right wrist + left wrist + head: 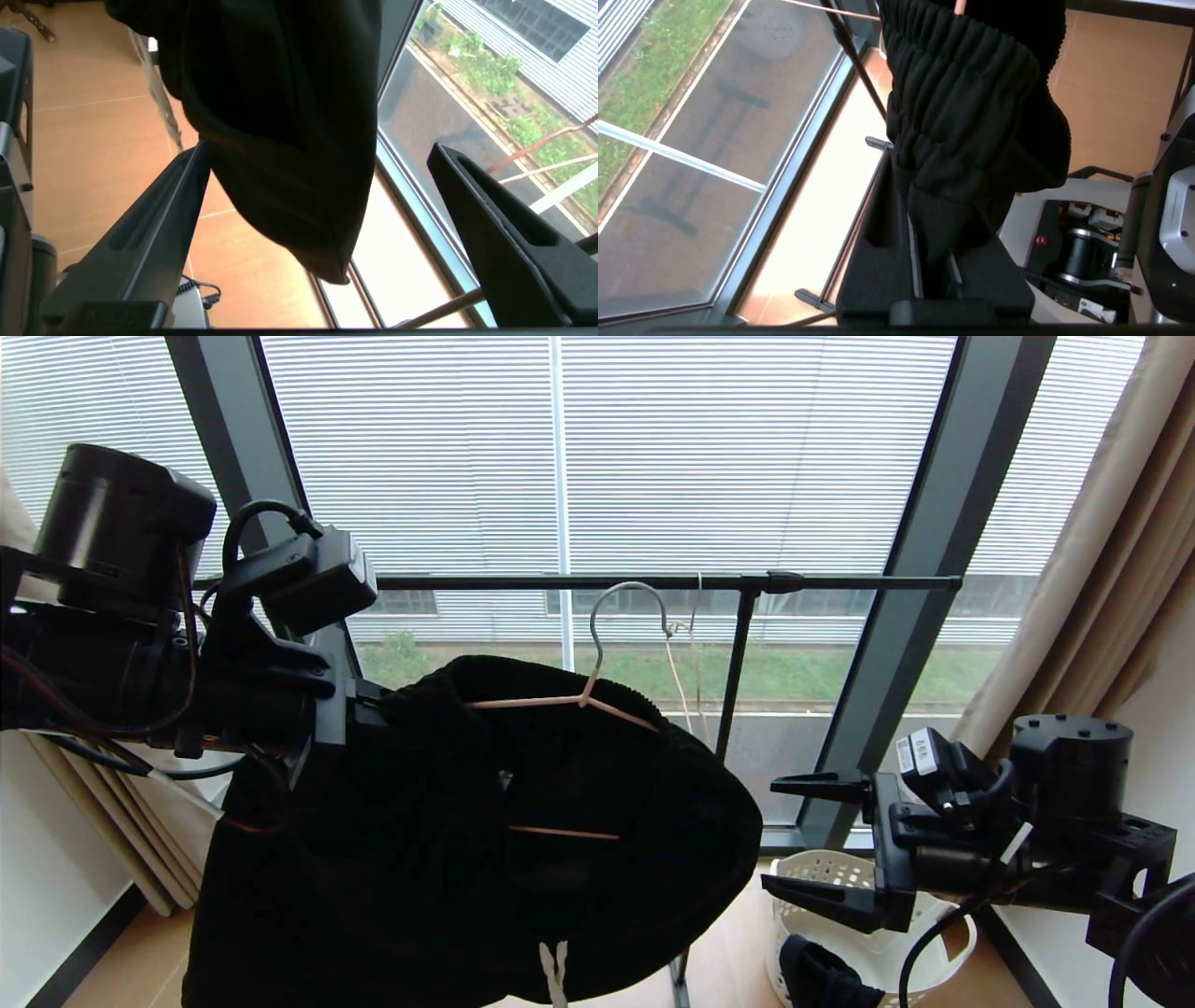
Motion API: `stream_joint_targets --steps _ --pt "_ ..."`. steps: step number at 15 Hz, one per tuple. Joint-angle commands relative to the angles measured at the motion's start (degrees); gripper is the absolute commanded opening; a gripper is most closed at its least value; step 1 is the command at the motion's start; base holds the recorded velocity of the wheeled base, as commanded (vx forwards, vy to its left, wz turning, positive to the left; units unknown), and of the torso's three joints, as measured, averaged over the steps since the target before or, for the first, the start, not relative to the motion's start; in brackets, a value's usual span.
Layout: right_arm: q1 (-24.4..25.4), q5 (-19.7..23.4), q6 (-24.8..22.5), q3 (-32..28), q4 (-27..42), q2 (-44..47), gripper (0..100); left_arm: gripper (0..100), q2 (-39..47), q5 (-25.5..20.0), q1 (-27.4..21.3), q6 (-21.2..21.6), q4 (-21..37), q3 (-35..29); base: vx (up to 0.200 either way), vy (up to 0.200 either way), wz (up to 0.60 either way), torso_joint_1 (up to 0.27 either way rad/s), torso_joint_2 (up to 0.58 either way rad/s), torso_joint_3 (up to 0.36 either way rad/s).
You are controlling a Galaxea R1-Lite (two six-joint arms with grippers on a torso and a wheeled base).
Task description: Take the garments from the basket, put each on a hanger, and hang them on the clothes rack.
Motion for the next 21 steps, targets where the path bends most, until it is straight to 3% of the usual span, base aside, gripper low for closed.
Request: stream_joint_targets --steps 1,7,12,13,21 --pt "-0.9 0.1 0.0 -0.8 0.0 1.8 100 0 0.3 0.0 -0.6 -2.1 -1.1 0.0 0.000 0.000 0.00 0.000 0.00 0.000" --pt "-3.0 0.5 0.1 -1.9 0.0 3.1 100 0 0.3 0.0 -1.6 -7.5 -9.8 4.0 0.000 0.000 0.00 0.000 0.00 0.000" --pt "-3.0 0.9 0.1 -2.1 -0.1 4.8 100 0 -0.1 0.0 -1.8 -9.9 -11.5 4.9 0.000 0.000 0.00 0.000 0.00 0.000" --pt "-3.7 3.7 0.1 -2.1 -0.7 5.3 100 0 -0.2 -0.1 -2.1 -10.0 -11.7 5.3 0.000 0.000 0.00 0.000 0.00 0.000" --pt "-3.5 3.7 0.0 -1.6 -2.2 7.1 100 0 -0.3 -0.1 -3.1 -14.8 -16.9 5.9 0.000 0.000 0.00 0.000 0.00 0.000"
